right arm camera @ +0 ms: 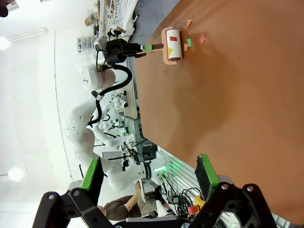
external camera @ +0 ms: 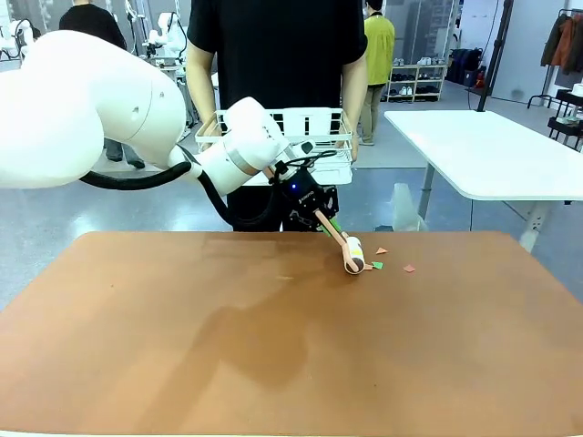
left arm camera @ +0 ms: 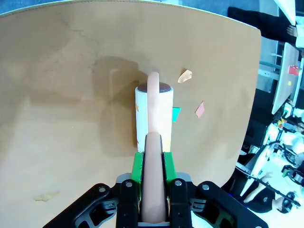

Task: Clean the table.
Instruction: Clean the table with the Lint Roller when the human lifts the Dish drying rack.

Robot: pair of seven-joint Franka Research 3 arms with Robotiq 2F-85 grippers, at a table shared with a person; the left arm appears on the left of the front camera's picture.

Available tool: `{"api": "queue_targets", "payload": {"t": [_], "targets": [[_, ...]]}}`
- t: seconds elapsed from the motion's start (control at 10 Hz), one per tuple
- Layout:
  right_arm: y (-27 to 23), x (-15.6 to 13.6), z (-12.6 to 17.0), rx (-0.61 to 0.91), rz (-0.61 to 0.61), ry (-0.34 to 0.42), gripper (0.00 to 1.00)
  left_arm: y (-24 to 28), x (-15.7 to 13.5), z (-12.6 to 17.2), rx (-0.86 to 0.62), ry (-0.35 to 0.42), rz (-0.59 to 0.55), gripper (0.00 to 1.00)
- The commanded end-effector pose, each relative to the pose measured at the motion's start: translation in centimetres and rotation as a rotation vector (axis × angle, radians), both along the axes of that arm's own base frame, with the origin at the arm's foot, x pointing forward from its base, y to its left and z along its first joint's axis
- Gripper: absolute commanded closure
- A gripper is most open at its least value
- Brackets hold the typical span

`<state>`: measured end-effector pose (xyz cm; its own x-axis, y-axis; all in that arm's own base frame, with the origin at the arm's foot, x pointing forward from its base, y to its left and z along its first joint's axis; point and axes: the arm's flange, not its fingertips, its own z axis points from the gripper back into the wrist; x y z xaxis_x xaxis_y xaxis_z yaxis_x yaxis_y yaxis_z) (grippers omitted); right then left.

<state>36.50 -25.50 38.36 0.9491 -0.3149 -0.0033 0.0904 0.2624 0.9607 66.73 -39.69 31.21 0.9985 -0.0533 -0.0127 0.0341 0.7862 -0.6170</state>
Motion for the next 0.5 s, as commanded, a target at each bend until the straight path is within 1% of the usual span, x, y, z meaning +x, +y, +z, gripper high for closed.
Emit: {"api": "queue_targets", "payload": {"t": [0.0, 0.1, 0.2, 0.4], "targets": [[0.2, -0.4, 0.2, 0.004, 0.001, -0.004, 0.0, 0.0, 0.2, -1.7, 0.009, -0.008, 0.025, 0.79], [0.2, -0.4, 0.2, 0.004, 0.001, -0.004, 0.0, -0.1, 0.1, -2.4, 0.0, 0.021, 0.039, 0.79], [0.2, -0.4, 0.2, 0.004, 0.001, -0.004, 0.0, -0.5, 0.0, -2.9, -0.003, 0.028, 0.046, 0.79], [0.2, -0.4, 0.2, 0.004, 0.001, -0.004, 0.0, -2.7, -0.8, -3.6, -0.027, 0.015, 0.037, 0.79]]}}
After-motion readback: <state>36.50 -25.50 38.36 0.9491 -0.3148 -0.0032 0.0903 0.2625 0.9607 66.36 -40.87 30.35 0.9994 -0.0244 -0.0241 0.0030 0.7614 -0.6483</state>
